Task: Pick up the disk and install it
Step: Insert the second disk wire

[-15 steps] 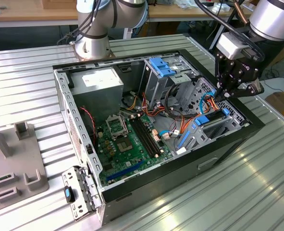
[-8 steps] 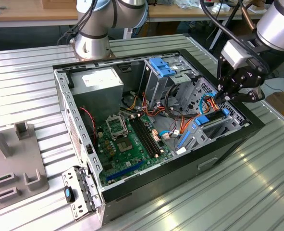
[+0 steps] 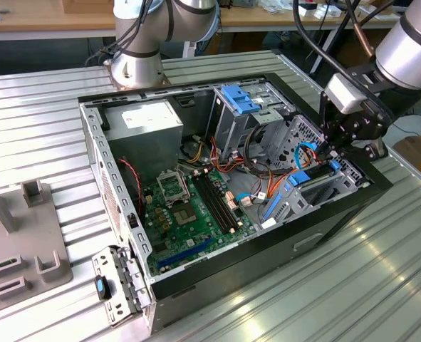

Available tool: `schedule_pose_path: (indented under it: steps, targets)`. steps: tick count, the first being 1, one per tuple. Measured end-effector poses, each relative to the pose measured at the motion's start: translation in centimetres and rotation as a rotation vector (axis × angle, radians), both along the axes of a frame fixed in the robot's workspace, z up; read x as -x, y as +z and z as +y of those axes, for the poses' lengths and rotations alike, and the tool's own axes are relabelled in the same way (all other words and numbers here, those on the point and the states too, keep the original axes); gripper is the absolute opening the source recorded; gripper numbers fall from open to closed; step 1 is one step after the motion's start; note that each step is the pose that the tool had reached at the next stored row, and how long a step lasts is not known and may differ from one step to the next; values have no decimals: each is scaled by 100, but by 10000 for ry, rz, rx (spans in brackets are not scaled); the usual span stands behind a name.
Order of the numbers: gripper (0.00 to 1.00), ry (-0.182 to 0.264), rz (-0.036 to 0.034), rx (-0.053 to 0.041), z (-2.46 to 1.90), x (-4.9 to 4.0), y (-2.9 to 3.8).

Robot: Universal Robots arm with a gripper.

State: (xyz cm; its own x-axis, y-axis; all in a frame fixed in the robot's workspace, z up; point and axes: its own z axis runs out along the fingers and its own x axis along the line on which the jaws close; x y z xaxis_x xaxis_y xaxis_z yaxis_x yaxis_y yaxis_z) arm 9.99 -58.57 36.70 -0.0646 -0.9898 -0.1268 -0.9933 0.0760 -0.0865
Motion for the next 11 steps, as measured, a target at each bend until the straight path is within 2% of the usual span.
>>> schedule_pose_path:
  steps: [4,5,7,11]
  targets:
    - [17,1,-4,-1,0,0,-38]
    - [17,-1,-33,-1,0,4,-53]
    - [17,3,-162,-2,0,14,-70]
    - [17,3,-278,5,0,43,-91]
